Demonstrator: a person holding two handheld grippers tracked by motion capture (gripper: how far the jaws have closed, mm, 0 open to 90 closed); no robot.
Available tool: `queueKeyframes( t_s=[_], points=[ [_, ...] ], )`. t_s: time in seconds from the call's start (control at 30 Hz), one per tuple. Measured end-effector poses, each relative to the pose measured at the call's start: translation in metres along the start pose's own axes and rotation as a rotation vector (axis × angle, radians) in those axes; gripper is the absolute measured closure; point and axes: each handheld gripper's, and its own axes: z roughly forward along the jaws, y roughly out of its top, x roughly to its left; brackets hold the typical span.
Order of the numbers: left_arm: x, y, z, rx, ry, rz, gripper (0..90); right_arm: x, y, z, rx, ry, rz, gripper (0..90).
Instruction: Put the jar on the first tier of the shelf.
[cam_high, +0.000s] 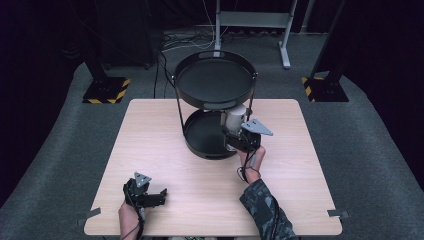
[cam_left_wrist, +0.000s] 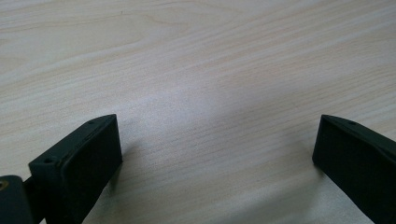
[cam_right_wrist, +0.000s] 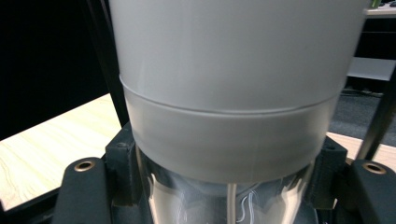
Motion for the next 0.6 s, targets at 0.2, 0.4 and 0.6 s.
queueKeyframes(
  t_s=[0.2,0.4,0.6],
  points=[
    [0.0,0.0,0.0,0.0,0.0,0.0,0.8,0.003,0.0,0.007,-0.001,0.0,-0.007,30.3],
    [0.0,0.0,0.0,0.0,0.0,0.0,0.8,0.005,-0.003,0.016,-0.001,-0.003,0.002,30.3],
    [0.0,0.0,0.0,-0.001,0.0,0.0,0.8,0.006,-0.011,0.026,0.006,-0.008,0.01,30.2]
  ],
)
